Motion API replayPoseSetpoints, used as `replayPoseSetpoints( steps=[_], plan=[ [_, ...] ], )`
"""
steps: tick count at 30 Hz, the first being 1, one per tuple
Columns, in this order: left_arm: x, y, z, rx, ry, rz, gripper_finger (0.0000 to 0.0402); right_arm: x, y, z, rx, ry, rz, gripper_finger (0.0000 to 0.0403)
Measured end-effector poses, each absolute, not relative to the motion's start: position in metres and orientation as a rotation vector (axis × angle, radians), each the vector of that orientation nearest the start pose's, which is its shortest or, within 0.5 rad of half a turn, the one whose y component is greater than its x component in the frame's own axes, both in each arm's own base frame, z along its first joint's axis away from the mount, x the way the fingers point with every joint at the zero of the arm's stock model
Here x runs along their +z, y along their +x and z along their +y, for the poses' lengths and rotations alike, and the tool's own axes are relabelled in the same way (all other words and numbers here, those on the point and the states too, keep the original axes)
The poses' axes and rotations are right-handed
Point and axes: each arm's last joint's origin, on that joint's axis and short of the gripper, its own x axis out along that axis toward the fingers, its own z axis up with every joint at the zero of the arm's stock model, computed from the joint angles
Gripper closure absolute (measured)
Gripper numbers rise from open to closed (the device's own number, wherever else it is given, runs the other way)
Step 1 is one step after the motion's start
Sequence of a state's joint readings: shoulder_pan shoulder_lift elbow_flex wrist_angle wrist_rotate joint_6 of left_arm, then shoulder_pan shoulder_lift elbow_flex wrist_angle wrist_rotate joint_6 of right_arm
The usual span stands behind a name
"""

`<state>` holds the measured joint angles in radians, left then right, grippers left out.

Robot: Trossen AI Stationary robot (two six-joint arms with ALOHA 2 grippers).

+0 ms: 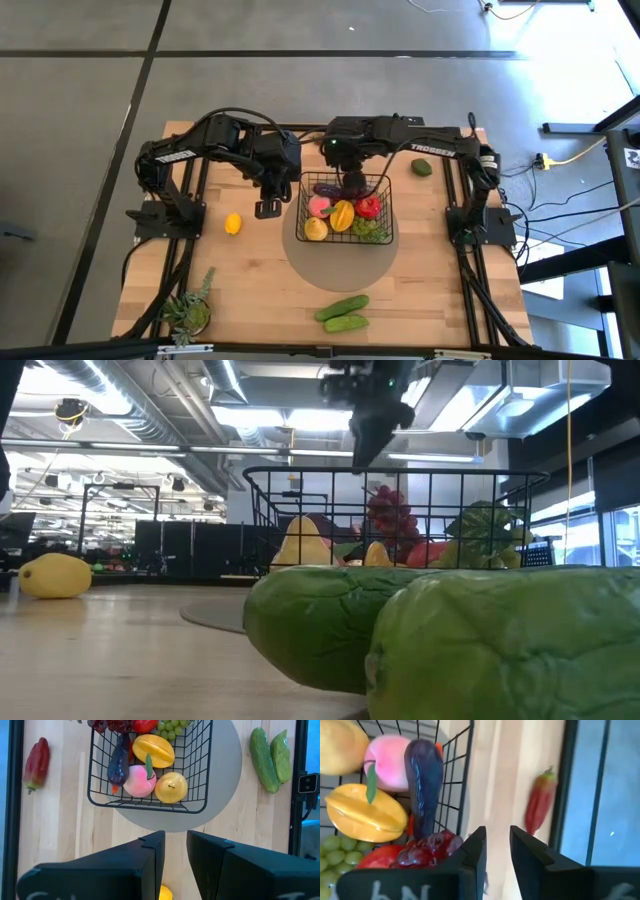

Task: Build produce basket
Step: Put the yellow lemon into the black wire basket

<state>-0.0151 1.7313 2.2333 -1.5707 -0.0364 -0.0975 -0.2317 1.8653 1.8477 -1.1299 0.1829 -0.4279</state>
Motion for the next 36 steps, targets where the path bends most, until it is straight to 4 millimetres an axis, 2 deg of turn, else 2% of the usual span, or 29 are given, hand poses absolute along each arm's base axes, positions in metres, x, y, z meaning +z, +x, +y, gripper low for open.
replayPoseSetpoints(
  steps=[8,15,23,31,36],
  plan=[
    [0.45,0.295,-0.002,0.124,-0.062,1.062,0.0332,0.373,0.335,-0.084,-0.196,-0.284,1.076,0.0322],
    [0.45,0.295,0.002,0.168,-0.087,1.059,0.0332,0.414,0.286,-0.07,-0.275,-0.192,0.996,0.0322],
    [0.452,0.292,0.004,0.211,-0.172,1.044,0.0332,0.431,0.242,-0.037,-0.178,-0.096,1.056,0.0322],
    [0.469,0.257,0.004,0.321,-0.37,0.955,0.0332,0.449,0.206,-0.012,-0.063,-0.048,0.963,0.0322],
    [0.458,0.233,0.001,0.43,-0.529,0.97,0.0332,0.441,0.196,0.0,0.061,-0.014,0.965,0.0322]
  ],
)
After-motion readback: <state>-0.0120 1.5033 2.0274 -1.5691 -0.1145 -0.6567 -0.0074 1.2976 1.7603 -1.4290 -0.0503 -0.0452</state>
